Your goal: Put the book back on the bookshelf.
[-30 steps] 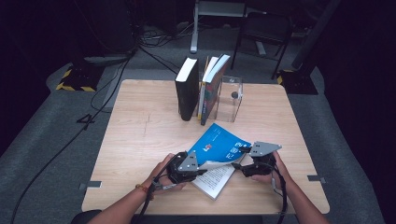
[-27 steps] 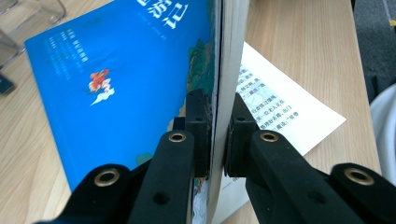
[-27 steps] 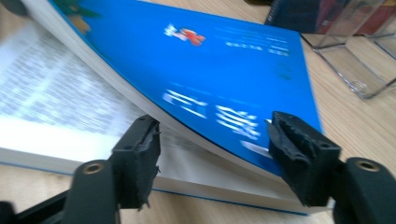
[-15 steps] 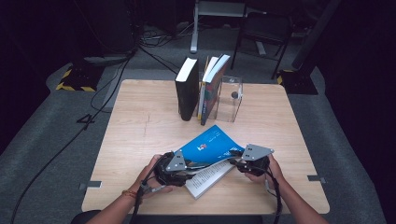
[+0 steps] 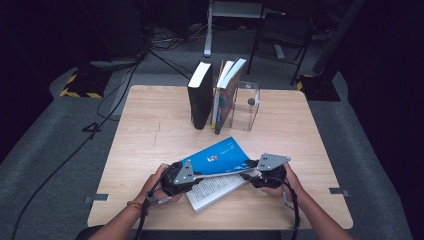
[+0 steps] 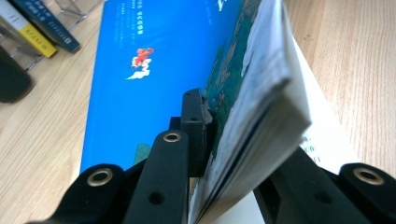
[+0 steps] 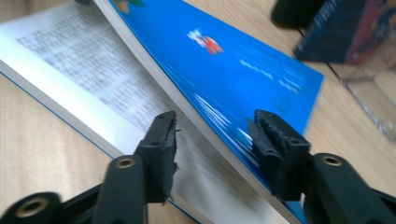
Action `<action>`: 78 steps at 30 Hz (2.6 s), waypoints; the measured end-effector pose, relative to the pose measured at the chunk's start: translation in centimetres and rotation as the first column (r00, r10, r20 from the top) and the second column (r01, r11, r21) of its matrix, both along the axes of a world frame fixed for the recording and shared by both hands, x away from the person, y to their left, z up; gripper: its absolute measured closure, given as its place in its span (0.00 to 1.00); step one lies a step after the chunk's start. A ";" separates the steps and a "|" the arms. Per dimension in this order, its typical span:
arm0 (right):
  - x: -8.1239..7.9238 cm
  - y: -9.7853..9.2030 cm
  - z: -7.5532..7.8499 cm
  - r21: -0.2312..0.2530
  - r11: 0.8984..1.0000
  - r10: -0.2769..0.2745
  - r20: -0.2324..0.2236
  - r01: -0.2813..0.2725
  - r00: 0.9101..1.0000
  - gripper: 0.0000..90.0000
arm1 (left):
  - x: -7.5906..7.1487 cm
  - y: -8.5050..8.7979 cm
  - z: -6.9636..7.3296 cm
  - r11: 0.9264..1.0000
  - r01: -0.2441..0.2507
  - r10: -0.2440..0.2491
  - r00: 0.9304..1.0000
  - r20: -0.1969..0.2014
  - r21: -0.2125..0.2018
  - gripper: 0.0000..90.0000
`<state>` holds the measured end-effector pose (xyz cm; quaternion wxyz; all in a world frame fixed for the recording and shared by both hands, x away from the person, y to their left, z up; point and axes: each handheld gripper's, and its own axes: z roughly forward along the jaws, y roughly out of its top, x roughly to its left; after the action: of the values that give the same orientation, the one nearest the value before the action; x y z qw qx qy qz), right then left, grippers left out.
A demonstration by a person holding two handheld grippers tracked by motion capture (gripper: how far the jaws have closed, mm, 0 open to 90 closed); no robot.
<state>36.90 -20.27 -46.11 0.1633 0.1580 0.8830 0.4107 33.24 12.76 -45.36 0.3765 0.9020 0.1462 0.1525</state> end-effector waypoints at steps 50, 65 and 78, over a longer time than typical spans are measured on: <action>-1.6 3.3 1.0 -0.087 0.989 0.130 0.127 -0.119 0.983 0.86 | -1.5 -1.0 2.3 0.995 -0.101 0.102 0.994 -0.050 0.016 0.47; -2.0 3.9 1.1 -0.022 0.990 0.142 0.100 -0.140 0.985 0.75 | -1.1 -2.9 0.1 0.970 -0.199 0.202 0.979 -0.007 0.138 0.79; -1.4 3.3 0.4 -0.044 0.992 0.122 0.150 -0.116 0.981 0.85 | -0.7 -2.7 0.4 0.966 -0.221 0.228 0.973 -0.035 0.137 0.61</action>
<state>35.54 -17.02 -45.66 0.2082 0.0701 0.8829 0.4149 32.55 10.08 -44.92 0.2925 0.9060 0.2465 0.1809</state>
